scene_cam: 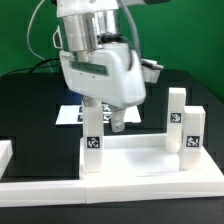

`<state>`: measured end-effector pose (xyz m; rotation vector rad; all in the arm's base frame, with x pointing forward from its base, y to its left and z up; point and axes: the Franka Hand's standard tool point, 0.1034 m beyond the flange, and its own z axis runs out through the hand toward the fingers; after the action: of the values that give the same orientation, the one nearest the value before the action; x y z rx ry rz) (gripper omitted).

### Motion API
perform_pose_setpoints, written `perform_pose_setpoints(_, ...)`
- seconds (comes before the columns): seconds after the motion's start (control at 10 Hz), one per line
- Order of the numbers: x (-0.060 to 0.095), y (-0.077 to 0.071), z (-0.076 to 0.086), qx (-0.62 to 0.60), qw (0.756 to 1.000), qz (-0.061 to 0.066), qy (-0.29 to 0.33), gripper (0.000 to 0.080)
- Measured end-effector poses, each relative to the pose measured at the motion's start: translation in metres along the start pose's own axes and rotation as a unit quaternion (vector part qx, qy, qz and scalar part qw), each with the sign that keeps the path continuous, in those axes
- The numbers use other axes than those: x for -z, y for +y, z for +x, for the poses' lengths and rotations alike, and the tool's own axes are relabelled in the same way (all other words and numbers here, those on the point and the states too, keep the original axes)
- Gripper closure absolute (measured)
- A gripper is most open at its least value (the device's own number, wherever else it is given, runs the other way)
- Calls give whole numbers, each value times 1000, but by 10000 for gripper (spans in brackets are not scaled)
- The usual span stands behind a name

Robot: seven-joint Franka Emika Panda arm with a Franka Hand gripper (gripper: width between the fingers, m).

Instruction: Assemble desk

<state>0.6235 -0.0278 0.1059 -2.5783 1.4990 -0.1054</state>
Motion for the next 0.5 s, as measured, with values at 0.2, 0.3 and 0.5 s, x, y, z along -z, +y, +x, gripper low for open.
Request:
perform_pose_setpoints(0.2,0,1,2,53,999,0,1,151)
perform_pose_setpoints(0.3,1,2,4,124,992,-6,4,151)
perform_pose_setpoints(0.5,9,6,20,321,947,-28,18,151)
